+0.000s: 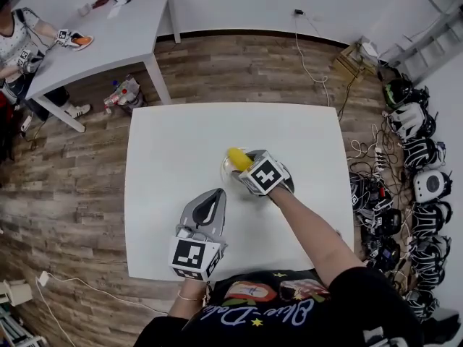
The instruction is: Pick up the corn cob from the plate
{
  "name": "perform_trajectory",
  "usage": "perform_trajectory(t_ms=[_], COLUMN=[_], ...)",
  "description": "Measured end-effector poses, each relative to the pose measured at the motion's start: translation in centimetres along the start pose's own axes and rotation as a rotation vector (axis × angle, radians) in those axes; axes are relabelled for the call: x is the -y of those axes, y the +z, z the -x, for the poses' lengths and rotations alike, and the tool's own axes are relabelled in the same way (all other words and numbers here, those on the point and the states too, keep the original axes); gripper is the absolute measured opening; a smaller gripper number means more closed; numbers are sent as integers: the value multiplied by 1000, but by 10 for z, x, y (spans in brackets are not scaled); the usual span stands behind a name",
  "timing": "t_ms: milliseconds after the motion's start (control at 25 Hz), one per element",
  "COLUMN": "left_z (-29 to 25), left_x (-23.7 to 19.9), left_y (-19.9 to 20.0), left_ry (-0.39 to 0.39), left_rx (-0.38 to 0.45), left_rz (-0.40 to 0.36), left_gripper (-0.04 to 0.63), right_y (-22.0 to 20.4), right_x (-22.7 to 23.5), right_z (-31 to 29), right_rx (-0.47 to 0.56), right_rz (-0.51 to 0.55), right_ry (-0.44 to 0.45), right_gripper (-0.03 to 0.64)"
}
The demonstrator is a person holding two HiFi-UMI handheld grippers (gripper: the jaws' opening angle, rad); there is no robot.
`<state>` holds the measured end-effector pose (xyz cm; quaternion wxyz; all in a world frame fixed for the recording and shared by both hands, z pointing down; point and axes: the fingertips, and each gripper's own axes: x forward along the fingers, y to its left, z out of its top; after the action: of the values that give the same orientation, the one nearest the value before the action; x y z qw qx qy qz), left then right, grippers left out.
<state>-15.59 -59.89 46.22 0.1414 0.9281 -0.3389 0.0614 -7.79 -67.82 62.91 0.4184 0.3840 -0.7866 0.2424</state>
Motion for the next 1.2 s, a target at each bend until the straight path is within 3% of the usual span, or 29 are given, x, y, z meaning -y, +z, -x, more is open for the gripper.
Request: perform_trajectory(t_ms=[200, 360, 560, 720, 960, 1200], left_z=[-1, 2, -5, -7, -6, 11], left_x=[9, 15, 47, 93, 154, 179], left_y=[-3, -2, 12, 20, 18, 17], left_ry=[-6, 31, 51, 39, 27, 62], left_rx=[-8, -3, 27, 38, 45, 44], left_rz=[-19, -35, -78, -136, -171, -199], left_gripper=[1, 1, 0, 1, 0, 1], right_y=[-8, -6, -4, -32, -81, -106], right_x=[11, 14, -2, -23, -43, -44], right_z=[22, 81, 182, 257, 319, 329], right_rx=[117, 373, 693, 870, 980, 953], right_rz=[-63, -177, -184, -198, -197, -207], right_ry=[-54, -78, -61, -54, -36, -50], right_gripper=[265, 265, 265, 265, 264, 264])
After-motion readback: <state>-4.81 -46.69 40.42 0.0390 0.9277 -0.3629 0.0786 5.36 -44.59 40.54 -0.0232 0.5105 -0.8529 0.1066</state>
